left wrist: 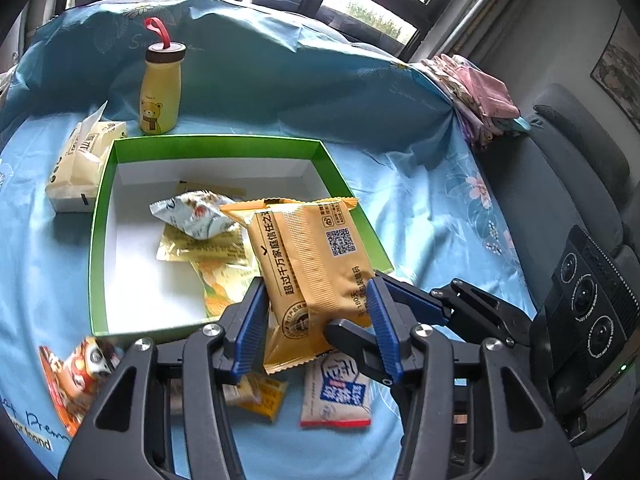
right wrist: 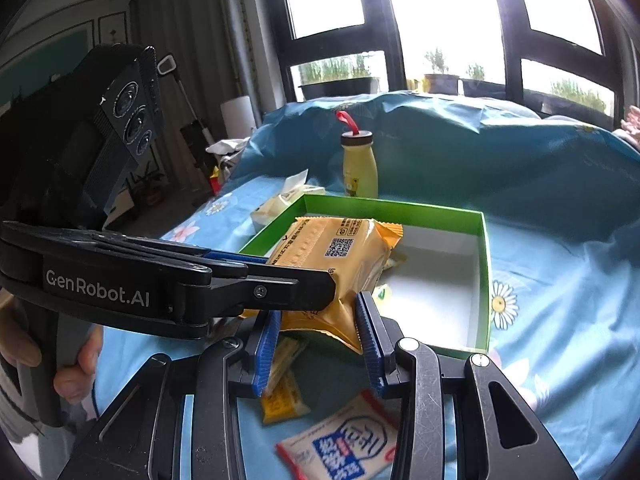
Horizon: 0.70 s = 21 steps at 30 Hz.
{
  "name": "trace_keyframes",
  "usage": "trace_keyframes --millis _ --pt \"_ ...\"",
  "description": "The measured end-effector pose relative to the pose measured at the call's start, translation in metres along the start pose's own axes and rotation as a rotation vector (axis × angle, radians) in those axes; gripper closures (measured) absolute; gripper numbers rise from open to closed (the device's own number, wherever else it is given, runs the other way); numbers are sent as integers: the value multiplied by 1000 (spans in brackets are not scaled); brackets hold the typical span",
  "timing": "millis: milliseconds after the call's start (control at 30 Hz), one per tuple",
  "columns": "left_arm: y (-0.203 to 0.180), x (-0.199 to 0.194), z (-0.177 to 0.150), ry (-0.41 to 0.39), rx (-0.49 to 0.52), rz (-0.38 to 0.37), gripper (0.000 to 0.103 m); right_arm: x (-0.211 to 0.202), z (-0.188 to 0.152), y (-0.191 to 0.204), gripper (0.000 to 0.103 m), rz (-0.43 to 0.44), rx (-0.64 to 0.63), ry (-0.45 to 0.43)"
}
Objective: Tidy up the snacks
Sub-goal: 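Lift the tan packet and carry it over the green box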
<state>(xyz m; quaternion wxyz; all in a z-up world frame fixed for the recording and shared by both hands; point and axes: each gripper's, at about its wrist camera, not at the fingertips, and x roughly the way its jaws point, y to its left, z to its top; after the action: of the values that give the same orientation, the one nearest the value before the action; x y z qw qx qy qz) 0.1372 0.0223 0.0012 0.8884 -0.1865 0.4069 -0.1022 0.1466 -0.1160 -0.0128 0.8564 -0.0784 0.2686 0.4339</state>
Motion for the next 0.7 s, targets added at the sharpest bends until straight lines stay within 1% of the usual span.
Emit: trace_keyframes --millis 400,567,700 --pt "30 21 30 22 -42 -2 52 37 18 -13 63 15 1 23" --pt "47 38 34 62 -93 -11 52 57 18 -20 63 21 17 56" --pt "54 52 32 92 -119 1 53 70 16 -23 63 22 19 90"
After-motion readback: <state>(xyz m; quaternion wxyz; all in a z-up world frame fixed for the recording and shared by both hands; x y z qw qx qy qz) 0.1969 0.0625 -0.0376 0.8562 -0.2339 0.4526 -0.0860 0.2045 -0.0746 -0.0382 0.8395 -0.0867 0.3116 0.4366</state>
